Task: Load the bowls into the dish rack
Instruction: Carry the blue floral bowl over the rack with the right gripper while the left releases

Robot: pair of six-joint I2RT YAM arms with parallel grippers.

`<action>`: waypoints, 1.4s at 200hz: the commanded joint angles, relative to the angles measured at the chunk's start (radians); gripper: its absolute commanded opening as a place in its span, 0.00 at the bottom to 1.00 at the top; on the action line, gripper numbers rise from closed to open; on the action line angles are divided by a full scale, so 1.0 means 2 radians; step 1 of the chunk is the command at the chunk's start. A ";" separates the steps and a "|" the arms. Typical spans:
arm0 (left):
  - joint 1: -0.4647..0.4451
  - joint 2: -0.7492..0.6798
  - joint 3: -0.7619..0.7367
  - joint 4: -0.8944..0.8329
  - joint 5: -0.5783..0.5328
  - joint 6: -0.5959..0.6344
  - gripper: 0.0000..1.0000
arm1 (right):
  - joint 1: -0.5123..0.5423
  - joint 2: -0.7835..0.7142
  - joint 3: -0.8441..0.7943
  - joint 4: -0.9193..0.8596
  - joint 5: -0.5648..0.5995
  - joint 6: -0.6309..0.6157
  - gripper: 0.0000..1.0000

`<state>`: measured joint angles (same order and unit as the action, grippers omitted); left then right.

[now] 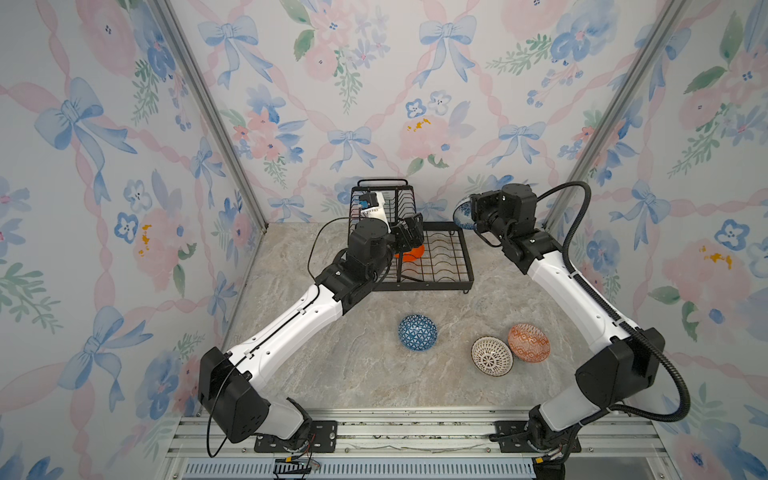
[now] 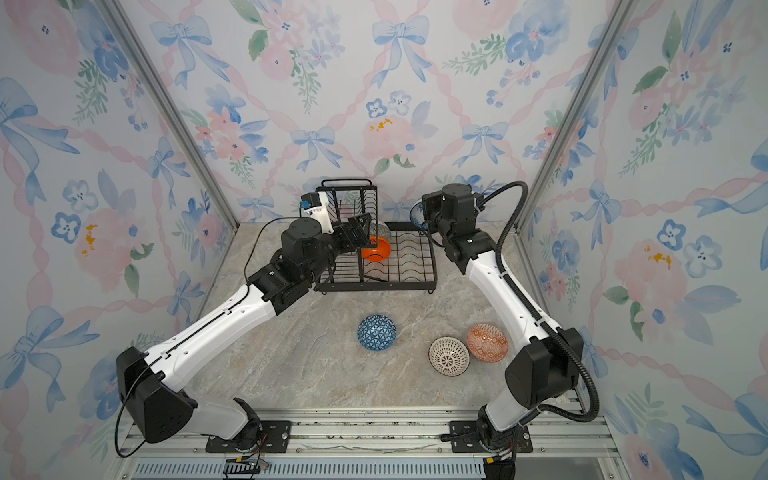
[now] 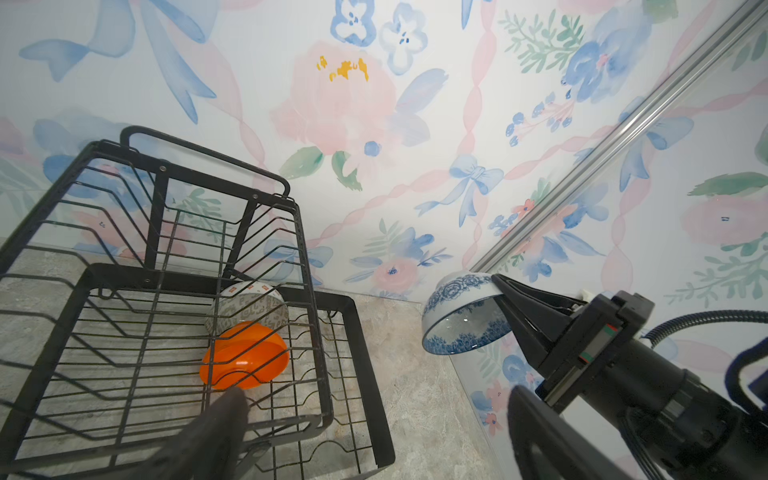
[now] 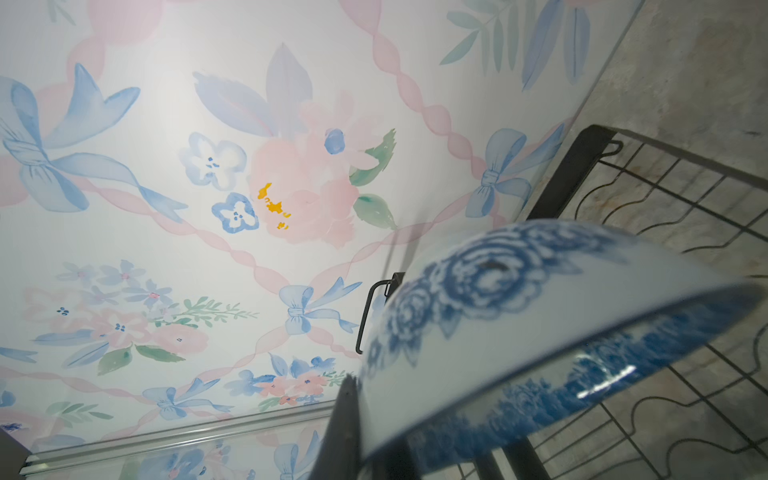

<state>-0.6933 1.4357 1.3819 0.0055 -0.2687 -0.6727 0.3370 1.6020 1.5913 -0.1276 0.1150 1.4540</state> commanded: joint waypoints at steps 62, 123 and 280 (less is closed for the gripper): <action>-0.049 0.097 0.134 -0.037 -0.028 0.088 0.98 | -0.046 0.034 -0.043 0.097 -0.095 -0.037 0.00; -0.074 0.142 0.190 -0.077 -0.016 0.161 0.98 | -0.041 0.057 -0.035 0.088 -0.103 -0.082 0.00; -0.062 0.036 0.036 -0.123 -0.045 0.195 0.98 | 0.044 0.119 -0.073 0.111 -0.095 -0.077 0.00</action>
<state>-0.8303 1.5631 1.4937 -0.2180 -0.3435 -0.2802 0.4053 1.8248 1.4635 0.0147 -0.0681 1.2869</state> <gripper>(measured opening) 0.979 0.069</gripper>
